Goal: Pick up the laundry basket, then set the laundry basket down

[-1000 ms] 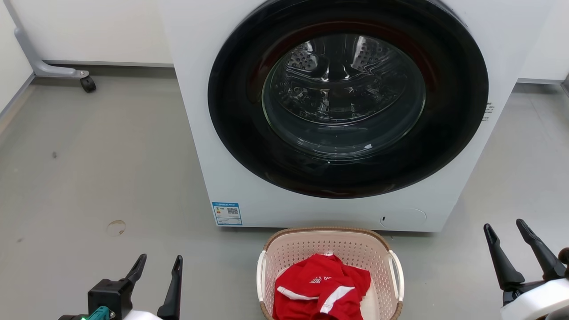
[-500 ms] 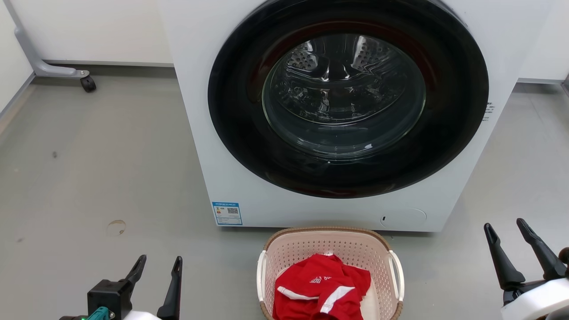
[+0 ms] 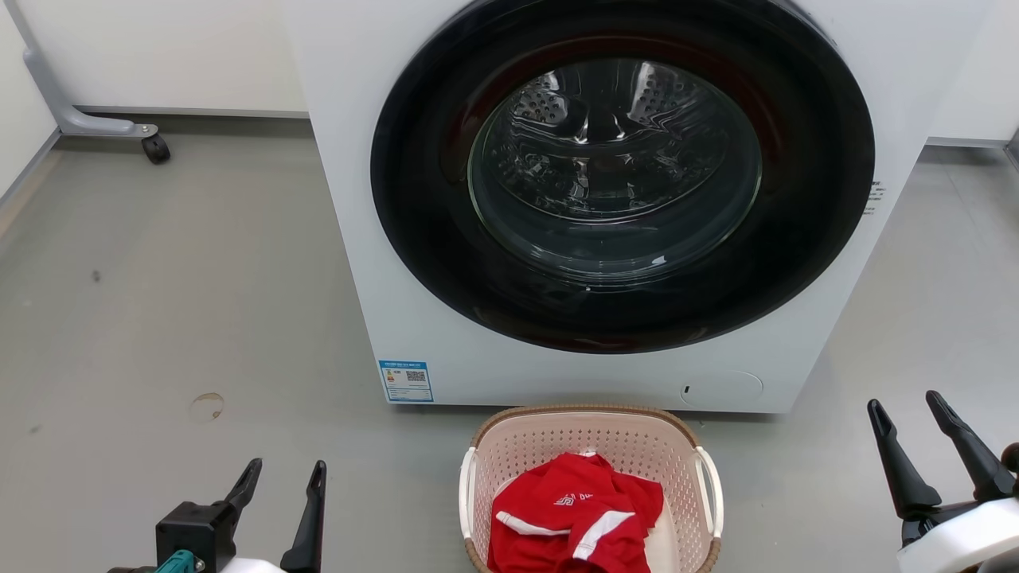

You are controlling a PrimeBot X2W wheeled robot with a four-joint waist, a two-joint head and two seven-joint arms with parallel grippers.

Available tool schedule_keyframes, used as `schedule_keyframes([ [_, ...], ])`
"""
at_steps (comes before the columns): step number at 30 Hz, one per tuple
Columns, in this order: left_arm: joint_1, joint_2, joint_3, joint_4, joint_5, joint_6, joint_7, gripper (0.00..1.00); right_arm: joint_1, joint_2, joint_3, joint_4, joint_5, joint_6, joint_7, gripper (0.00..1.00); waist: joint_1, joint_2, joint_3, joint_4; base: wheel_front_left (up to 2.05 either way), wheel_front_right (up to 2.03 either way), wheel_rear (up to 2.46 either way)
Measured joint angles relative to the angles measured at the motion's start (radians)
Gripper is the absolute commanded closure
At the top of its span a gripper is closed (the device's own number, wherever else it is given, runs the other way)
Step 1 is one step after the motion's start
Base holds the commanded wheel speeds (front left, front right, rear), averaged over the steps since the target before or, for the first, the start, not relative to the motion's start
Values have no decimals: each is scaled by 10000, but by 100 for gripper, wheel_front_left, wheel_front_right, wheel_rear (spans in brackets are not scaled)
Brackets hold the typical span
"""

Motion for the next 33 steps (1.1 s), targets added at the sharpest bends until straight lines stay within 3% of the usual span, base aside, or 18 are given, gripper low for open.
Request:
schedule_keyframes([
  [18,0,69,-48,12,-2,46,-84,0,0,-29,13,0,0,0,0,0,0,0,37,11,0,0,0],
  [19,0,98,-82,13,0,44,-84,100,0,-29,13,0,0,0,0,100,0,0,38,11,0,0,0],
  [27,429,-594,-500,986,-12,36,-63,100,667,1041,380,784,13,2,21,100,0,0,51,4,0,0,0],
  [33,482,-667,-378,1074,-426,-54,-54,100,756,1085,286,790,387,2,119,100,6,0,48,-40,0,0,0],
])
